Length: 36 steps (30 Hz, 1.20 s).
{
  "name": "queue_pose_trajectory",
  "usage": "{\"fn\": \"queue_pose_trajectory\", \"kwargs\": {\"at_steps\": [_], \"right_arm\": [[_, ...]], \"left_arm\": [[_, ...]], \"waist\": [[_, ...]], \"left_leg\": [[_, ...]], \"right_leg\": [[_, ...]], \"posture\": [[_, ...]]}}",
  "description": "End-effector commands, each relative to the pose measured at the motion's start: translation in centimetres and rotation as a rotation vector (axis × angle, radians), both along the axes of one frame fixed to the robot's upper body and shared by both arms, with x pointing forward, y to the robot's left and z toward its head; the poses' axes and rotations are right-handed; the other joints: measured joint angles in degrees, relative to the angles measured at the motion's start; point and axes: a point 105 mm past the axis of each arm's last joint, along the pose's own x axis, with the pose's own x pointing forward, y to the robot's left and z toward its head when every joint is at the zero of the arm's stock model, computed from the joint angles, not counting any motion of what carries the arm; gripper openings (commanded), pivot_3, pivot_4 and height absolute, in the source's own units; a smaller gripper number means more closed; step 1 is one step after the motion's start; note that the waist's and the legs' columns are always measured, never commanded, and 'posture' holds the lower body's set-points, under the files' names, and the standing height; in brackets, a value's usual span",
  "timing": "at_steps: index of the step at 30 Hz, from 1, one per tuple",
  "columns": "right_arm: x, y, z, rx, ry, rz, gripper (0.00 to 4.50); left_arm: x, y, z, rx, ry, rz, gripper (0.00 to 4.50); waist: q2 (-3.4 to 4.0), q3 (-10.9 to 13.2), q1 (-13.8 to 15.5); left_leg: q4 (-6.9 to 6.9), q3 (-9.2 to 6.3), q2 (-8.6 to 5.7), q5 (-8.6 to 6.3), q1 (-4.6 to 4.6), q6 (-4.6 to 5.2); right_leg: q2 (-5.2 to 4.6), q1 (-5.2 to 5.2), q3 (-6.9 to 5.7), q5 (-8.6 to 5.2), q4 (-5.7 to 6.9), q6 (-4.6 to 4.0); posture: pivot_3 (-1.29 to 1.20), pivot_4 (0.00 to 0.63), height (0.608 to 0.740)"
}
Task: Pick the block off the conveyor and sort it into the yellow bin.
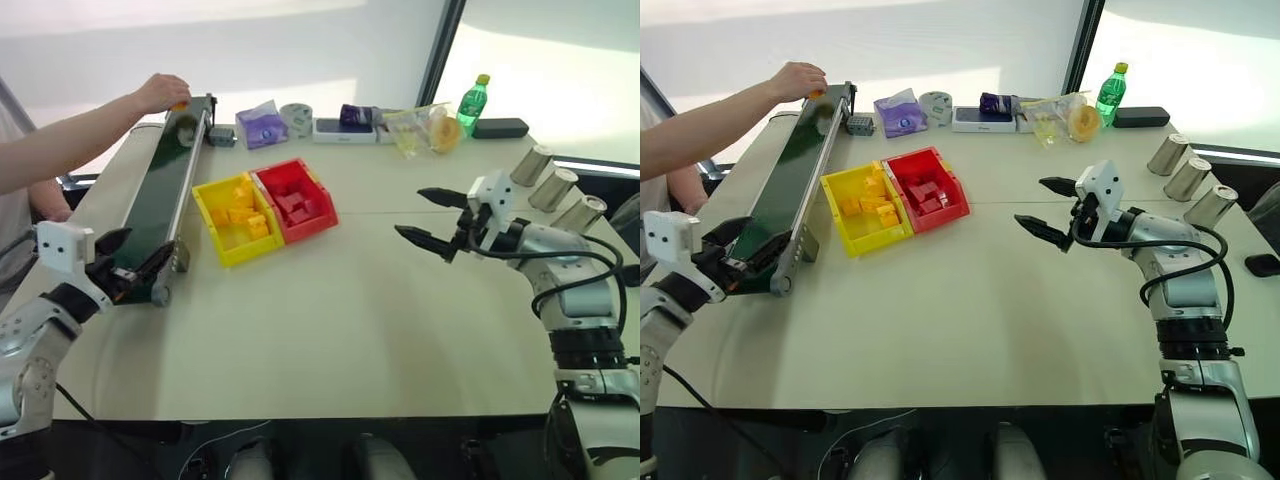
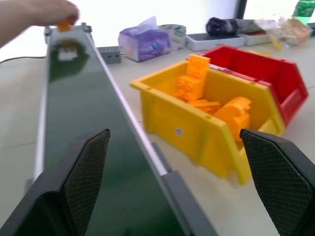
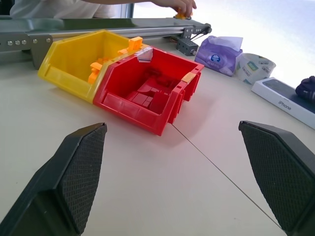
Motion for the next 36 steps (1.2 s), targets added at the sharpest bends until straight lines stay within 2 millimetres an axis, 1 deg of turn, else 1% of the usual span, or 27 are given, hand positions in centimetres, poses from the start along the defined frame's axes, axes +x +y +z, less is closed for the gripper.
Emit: {"fn": "queue_pose_trajectory", "kwargs": {"at_steps": [1, 7, 10, 14, 18, 21, 25, 29, 32, 34, 36], "right_arm": [[-0.1, 0.3, 1.8, 0.011, -0.055, 0.025, 4.50], [0.2, 1.1, 1.7, 0.017, -0.044, 0.055, 4.50], [0.3, 1.3, 1.7, 0.016, -0.043, 0.061, 4.50], [0.3, 1.5, 1.7, 0.019, -0.042, 0.068, 4.50], [0.3, 1.6, 1.7, 0.022, -0.042, 0.074, 4.50], [0.1, 1.8, 1.8, 0.029, -0.036, 0.094, 4.50], [-0.4, 2.0, 2.2, 0.046, -0.028, 0.133, 4.50], [-1.0, 2.2, 2.2, 0.059, -0.012, 0.166, 4.50], [-0.9, 2.3, 2.1, 0.060, -0.010, 0.164, 4.50], [-0.9, 2.4, 2.0, 0.064, -0.009, 0.166, 4.50], [-0.9, 2.5, 1.9, 0.065, -0.008, 0.166, 4.50]], "left_arm": [[-1.0, 1.2, 1.8, 0.013, -0.062, 0.046, 4.45], [-1.8, 1.2, 3.2, 0.010, -0.138, 0.062, 4.45], [-2.0, 1.0, 3.3, -0.003, -0.139, 0.060, 4.45], [-2.3, 0.9, 2.9, -0.003, -0.129, 0.055, 4.45], [-2.4, 1.2, 2.7, 0.000, -0.128, 0.090, 4.45], [-2.5, 1.3, 2.6, -0.003, -0.131, 0.152, 4.45], [-3.1, 2.0, 2.5, 0.022, -0.125, 0.294, 4.45], [-4.2, 1.7, 2.8, 0.011, -0.152, 0.383, 4.45], [-5.0, 1.9, 2.4, -0.042, -0.154, 0.476, 4.45], [-5.9, 1.3, 2.1, -0.059, -0.173, 0.511, 4.45], [-6.5, 0.3, 1.5, -0.044, -0.167, 0.493, 4.45]], "waist": [[0.00, 0.0, 0.1], [0.00, 0.0, 0.3], [0.00, 0.0, 0.3], [0.00, 0.0, 0.2], [0.00, 0.0, 0.1], [0.00, 0.0, 0.2], [0.00, 0.0, 0.2], [-0.01, 0.0, 0.2], [-0.01, 0.0, 0.2], [-0.01, 0.0, 0.2], [-0.02, 0.0, 0.2]], "left_leg": [[0.00, -0.01, 0.01, 0.00, 0.00, 0.00], [0.05, -0.01, -0.01, 0.00, 0.00, 0.00], [0.04, -0.01, -0.01, 0.00, 0.00, 0.00], [0.03, -0.01, -0.01, 0.00, 0.00, 0.00], [0.03, -0.01, 0.00, 0.00, 0.00, 0.00], [0.03, -0.01, -0.01, 0.00, 0.00, 0.00], [0.03, -0.02, -0.01, 0.00, 0.00, 0.01], [0.03, -0.03, -0.01, -0.01, 0.00, 0.01], [0.03, -0.05, -0.01, 0.00, 0.00, 0.01], [0.05, -0.06, -0.01, -0.01, 0.00, 0.01], [0.05, -0.06, -0.02, -0.02, 0.01, 0.03]], "right_leg": [[0.01, -0.01, 0.00, 0.00, 0.00, 0.00], [-0.02, 0.04, -0.01, 0.00, 0.01, 0.00], [-0.03, 0.04, -0.01, 0.00, 0.00, 0.00], [-0.02, 0.03, -0.01, 0.00, 0.00, 0.00], [-0.01, 0.03, -0.01, 0.00, 0.00, 0.00], [-0.03, 0.03, 0.00, 0.00, 0.00, 0.00], [-0.03, 0.04, 0.01, 0.00, 0.00, 0.00], [-0.03, 0.04, 0.01, 0.00, 0.00, 0.00], [-0.03, 0.05, 0.01, 0.00, 0.00, 0.00], [-0.03, 0.06, 0.01, 0.00, 0.00, 0.00], [-0.04, 0.08, 0.02, 0.00, -0.01, 0.00]], "posture": [[0.00, 0.150, 0.740], [0.00, 0.150, 0.740], [0.00, 0.150, 0.740], [0.00, 0.150, 0.740], [0.00, 0.150, 0.740], [0.00, 0.150, 0.740], [0.00, 0.150, 0.740], [0.00, 0.150, 0.740], [0.00, 0.150, 0.740], [0.00, 0.150, 0.740], [0.00, 0.150, 0.740]]}}
